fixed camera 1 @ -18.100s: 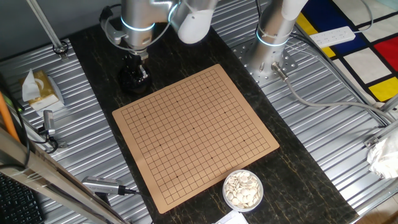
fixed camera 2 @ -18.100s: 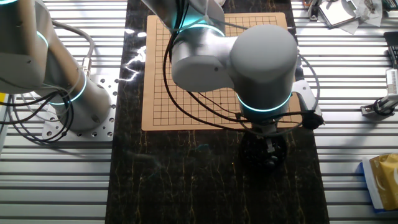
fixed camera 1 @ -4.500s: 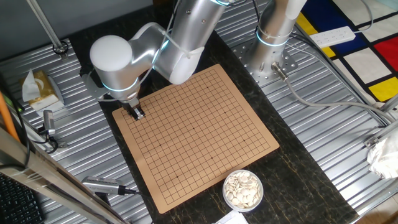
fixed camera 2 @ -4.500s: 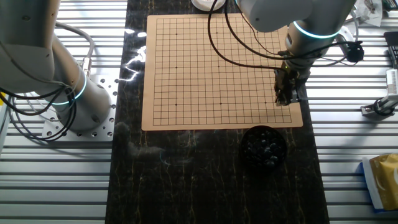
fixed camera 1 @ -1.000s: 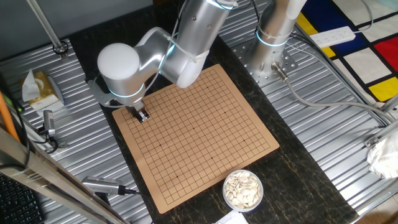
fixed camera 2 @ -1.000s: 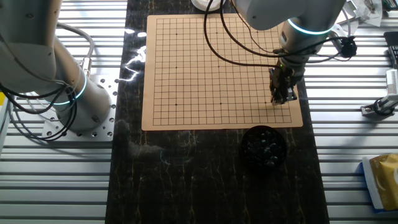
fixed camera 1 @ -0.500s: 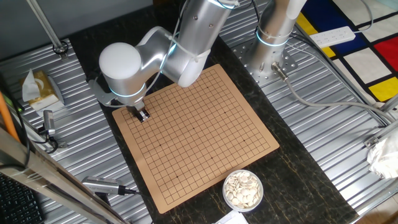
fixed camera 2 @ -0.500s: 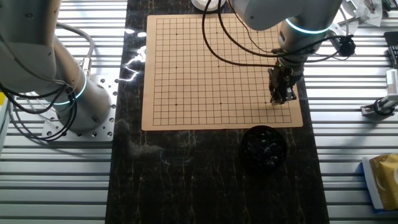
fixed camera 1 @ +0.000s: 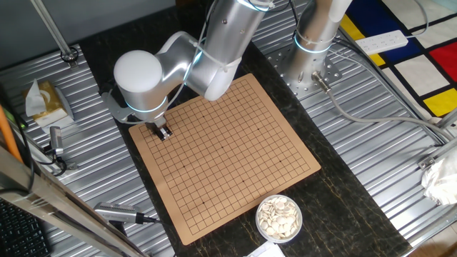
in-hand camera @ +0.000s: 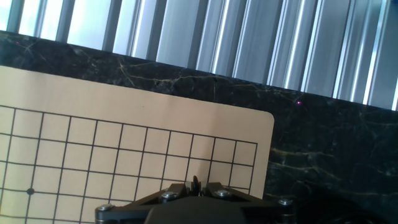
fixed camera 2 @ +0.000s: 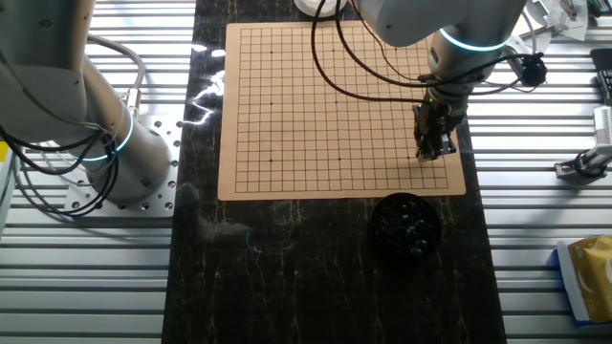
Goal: Play the first move as black on the 3-4 point in the upper right corner of the Go board
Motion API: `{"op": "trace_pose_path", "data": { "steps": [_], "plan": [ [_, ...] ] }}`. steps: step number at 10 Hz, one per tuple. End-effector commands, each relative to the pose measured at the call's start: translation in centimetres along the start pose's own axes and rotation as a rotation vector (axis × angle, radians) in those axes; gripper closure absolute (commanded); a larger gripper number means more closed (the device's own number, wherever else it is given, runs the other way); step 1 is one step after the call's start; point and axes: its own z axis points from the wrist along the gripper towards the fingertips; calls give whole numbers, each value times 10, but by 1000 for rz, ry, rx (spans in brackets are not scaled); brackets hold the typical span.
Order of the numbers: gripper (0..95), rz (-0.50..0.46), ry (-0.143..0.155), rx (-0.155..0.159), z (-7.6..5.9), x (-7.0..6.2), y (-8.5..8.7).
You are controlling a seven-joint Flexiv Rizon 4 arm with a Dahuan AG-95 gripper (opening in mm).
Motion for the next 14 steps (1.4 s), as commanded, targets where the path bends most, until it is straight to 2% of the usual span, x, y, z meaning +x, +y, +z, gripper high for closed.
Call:
{"op": "trace_pose_path", "data": {
  "steps": [1,5,7,14],
  "plan": [
    [950,3,-7,4,0,0,0],
    [950,1,-11,8,0,0,0],
    [950,3,-22,13,0,0,0],
    [950,3,-28,10,0,0,0]
  ]
}}
